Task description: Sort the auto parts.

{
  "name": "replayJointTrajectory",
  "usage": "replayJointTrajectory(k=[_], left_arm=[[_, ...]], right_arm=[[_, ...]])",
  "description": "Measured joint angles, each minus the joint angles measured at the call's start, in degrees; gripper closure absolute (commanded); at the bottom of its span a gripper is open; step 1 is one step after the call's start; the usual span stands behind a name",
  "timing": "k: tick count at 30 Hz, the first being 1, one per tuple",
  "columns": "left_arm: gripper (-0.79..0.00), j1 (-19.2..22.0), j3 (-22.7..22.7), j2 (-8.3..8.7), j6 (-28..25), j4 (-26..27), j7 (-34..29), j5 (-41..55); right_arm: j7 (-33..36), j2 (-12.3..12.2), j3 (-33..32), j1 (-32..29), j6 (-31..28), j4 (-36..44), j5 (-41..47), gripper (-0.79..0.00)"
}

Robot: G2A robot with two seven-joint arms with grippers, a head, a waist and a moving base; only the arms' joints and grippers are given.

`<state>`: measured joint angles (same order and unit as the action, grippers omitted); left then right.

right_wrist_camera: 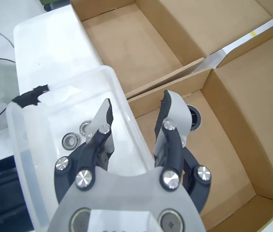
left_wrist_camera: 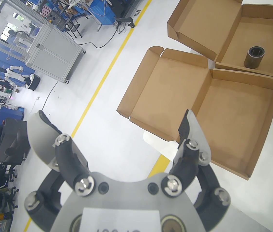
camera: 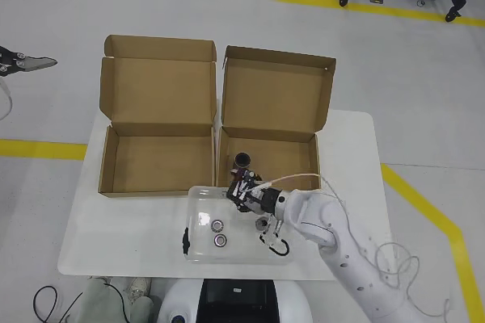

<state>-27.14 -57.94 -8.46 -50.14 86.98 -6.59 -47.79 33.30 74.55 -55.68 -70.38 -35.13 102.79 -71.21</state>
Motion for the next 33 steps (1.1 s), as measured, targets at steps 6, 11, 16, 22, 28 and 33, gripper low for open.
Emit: replayJointTrajectory(k=[6, 11, 16, 22, 28, 33], left_arm=[[-0.785, 0.0, 0.0, 0.0, 0.0, 0.0, 0.0, 0.0], [-0.785, 0.0, 0.0, 0.0, 0.0, 0.0, 0.0, 0.0], [-0.785, 0.0, 0.0, 0.0, 0.0, 0.0, 0.0, 0.0], [-0.785, 0.0, 0.0, 0.0, 0.0, 0.0, 0.0, 0.0], [-0.785, 0.0, 0.0, 0.0, 0.0, 0.0, 0.0, 0.0], [-0.785, 0.0, 0.0, 0.0, 0.0, 0.0, 0.0, 0.0]], right_arm=[[3.7, -1.7, -2.2, -5.8, -4.7, 5.2, -2.9, -0.357], [5.3, -2.8, -2.9, -9.3, -7.2, 7.0, -6.2, -0.354], [6.7, -3.5, -4.3, -12.3, -5.2, 7.9, -7.6, -0.348], [10.9, -4.0, -4.7, -13.2, -3.2, 8.2, -7.5, -0.351], [14.9, -4.0, -3.3, -11.7, -2.2, 6.1, -6.3, -0.416], [17.8, -3.9, -1.6, -9.6, -1.3, 4.1, -5.3, -0.446]])
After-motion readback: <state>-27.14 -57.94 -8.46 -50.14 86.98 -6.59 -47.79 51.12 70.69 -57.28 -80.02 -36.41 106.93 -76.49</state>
